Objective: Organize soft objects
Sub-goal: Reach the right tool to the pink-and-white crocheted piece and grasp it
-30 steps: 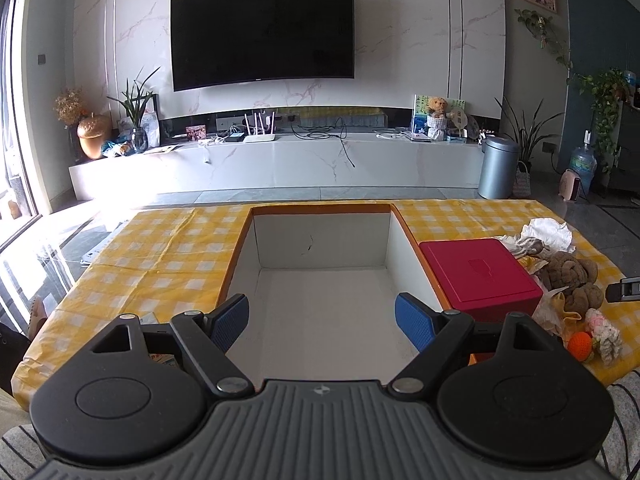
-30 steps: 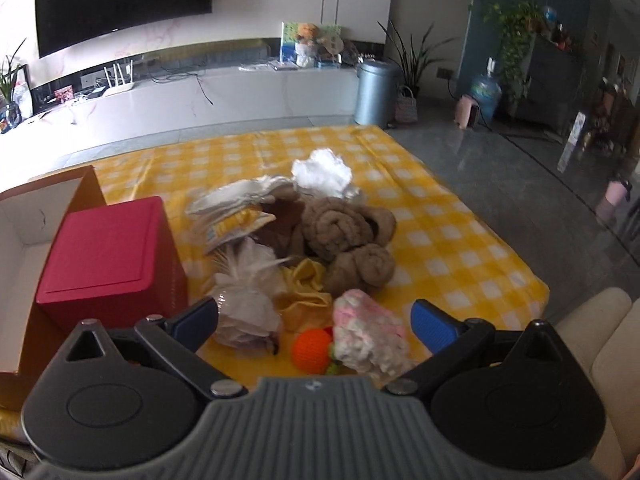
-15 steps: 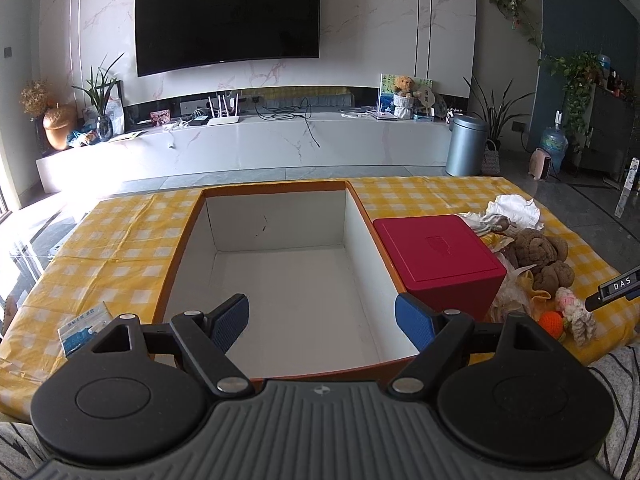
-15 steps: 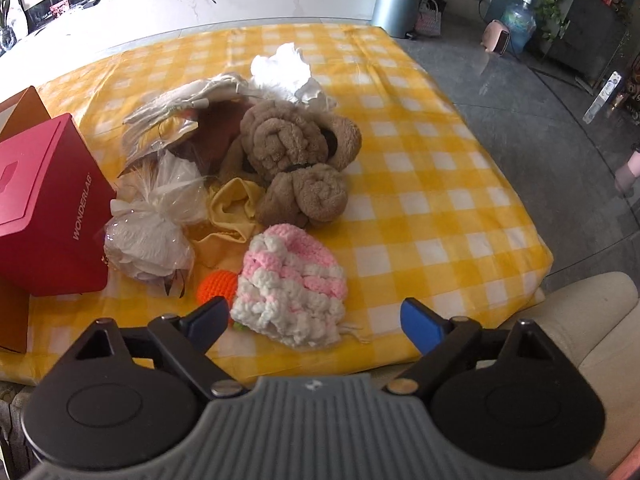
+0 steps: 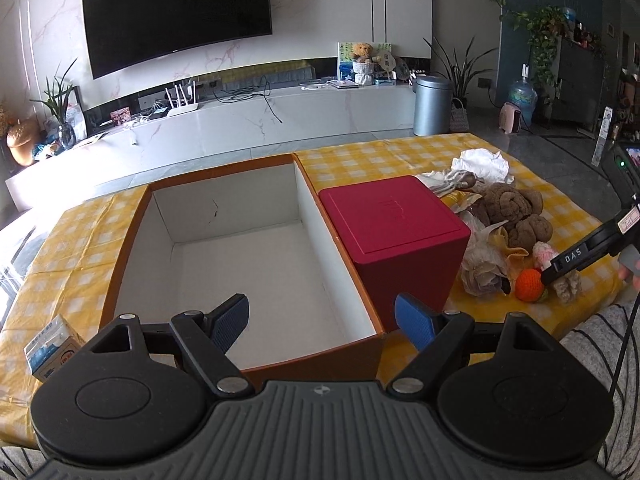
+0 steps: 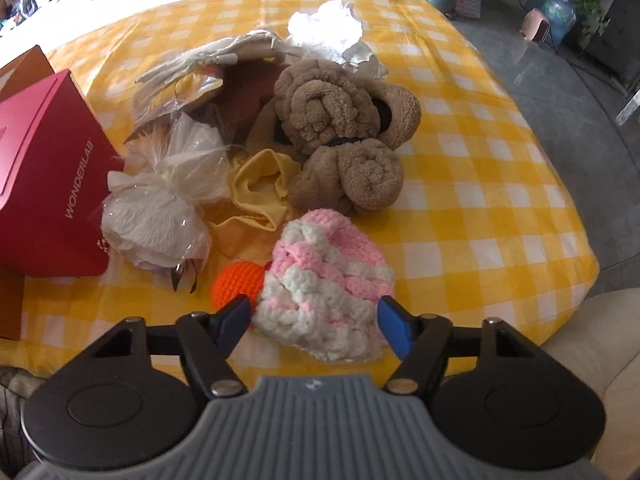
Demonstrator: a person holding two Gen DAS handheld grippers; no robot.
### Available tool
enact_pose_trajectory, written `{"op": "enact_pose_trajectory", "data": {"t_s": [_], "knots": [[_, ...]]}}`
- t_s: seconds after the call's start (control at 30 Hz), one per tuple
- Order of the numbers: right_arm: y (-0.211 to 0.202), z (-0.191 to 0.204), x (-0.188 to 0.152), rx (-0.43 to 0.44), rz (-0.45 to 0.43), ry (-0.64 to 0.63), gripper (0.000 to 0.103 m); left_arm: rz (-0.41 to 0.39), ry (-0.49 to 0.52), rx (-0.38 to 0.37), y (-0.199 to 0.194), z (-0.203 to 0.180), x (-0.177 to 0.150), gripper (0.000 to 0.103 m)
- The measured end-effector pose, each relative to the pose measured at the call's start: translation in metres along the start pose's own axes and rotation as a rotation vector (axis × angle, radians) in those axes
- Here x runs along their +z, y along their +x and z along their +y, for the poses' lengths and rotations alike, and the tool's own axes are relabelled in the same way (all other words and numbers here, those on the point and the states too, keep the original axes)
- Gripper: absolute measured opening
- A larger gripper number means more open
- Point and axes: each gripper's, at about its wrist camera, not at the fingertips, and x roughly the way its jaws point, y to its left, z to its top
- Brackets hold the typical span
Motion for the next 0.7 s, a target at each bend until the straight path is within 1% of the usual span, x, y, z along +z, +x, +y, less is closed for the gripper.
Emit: {"op": "enact_pose_trajectory", "data": {"t_s": [0.1,0.17,0.3,0.33,0.4,0.47,0.5,0.57,0.63,0.67,0.7], "knots": [[0.003,-0.013,-0.003,0.055,-0.013,0.043,0.064,0.029,0.06,-0.038,0.008,-0.015,0.008,0.097],[0.005,-0.019,-0.004,0.085,-0.02,0.066,0.063,0.046,0.13,-0.066,0.013,-0.029,0.014,0.097],[0.002,-0.031,-0.01,0.118,-0.045,0.077,0.053,0.066,0.285,-0.106,0.024,-0.06,0.022,0.097],[0.002,-0.035,-0.012,0.123,-0.049,0.083,0.05,0.072,0.308,-0.112,0.029,-0.068,0.024,0.097],[0.003,-0.045,-0.014,0.136,-0.056,0.1,0.049,0.092,0.335,-0.128,0.039,-0.083,0.025,0.097],[0.007,-0.057,-0.016,0.144,-0.057,0.127,0.046,0.117,0.371,-0.167,0.045,-0.095,0.024,0.097],[0.011,-0.064,-0.016,0.133,-0.051,0.142,0.043,0.127,0.397,-0.188,0.048,-0.103,0.025,0.097],[0.019,-0.076,-0.017,0.12,-0.041,0.167,0.042,0.119,0.428,-0.21,0.052,-0.115,0.025,0.097],[0.03,-0.086,-0.02,0.155,-0.036,0.195,0.042,0.102,0.46,-0.222,0.056,-0.129,0.026,0.097],[0.03,-0.088,-0.022,0.167,-0.065,0.199,0.04,0.095,0.471,-0.224,0.059,-0.134,0.026,0.097],[0.029,-0.09,-0.024,0.181,-0.088,0.194,0.034,0.09,0.487,-0.227,0.064,-0.141,0.027,0.097]]}}
